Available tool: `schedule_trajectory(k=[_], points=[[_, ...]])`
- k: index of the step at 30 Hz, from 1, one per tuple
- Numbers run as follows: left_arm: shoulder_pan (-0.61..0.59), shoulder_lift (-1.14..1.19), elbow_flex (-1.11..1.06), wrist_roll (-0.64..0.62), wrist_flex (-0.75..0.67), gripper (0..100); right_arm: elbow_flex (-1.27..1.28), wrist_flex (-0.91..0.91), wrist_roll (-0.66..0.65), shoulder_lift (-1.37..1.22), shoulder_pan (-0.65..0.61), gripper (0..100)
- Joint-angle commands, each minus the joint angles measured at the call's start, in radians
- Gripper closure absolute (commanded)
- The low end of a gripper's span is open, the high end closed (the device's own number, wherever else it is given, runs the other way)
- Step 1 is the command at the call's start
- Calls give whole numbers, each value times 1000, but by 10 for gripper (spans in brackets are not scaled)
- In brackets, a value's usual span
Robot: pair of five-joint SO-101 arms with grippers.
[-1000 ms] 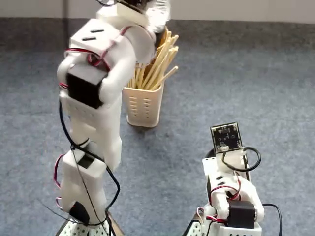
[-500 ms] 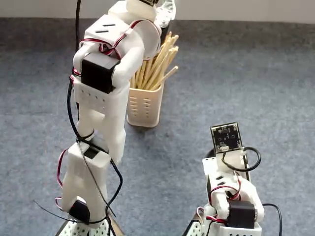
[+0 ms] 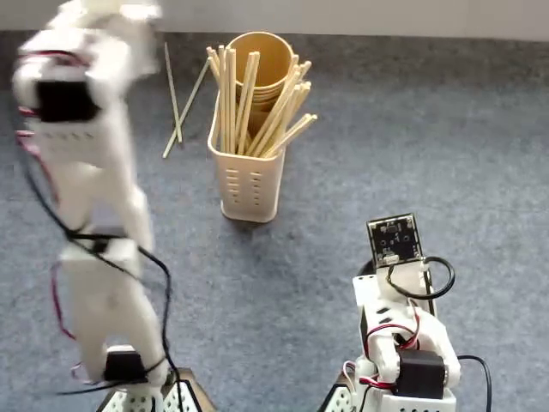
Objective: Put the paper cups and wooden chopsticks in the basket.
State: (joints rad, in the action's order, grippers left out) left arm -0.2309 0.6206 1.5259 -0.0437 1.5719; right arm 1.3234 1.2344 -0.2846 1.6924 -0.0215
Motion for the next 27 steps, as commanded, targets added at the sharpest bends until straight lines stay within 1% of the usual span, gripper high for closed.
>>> schedule_trajectory(k=[1, 4, 6, 9, 12, 20, 27], points=[[-93, 107, -157, 29, -98, 898, -5, -4, -12, 8, -7, 811], [-56, 214, -245, 95, -183, 894, -5, -4, -12, 8, -7, 811], [-12, 278, -245, 123, -215, 861, -5, -4, -12, 8, -7, 811], [62, 349, -243, 127, -247, 802, -4, -4, -12, 8, -7, 811], [104, 392, -245, 127, -272, 797, -4, -4, -12, 8, -7, 811], [87, 562, -245, 129, -373, 797, -4, 1, -12, 8, -5, 811], [62, 636, -245, 129, -377, 799, -5, 1, -12, 8, -7, 811]])
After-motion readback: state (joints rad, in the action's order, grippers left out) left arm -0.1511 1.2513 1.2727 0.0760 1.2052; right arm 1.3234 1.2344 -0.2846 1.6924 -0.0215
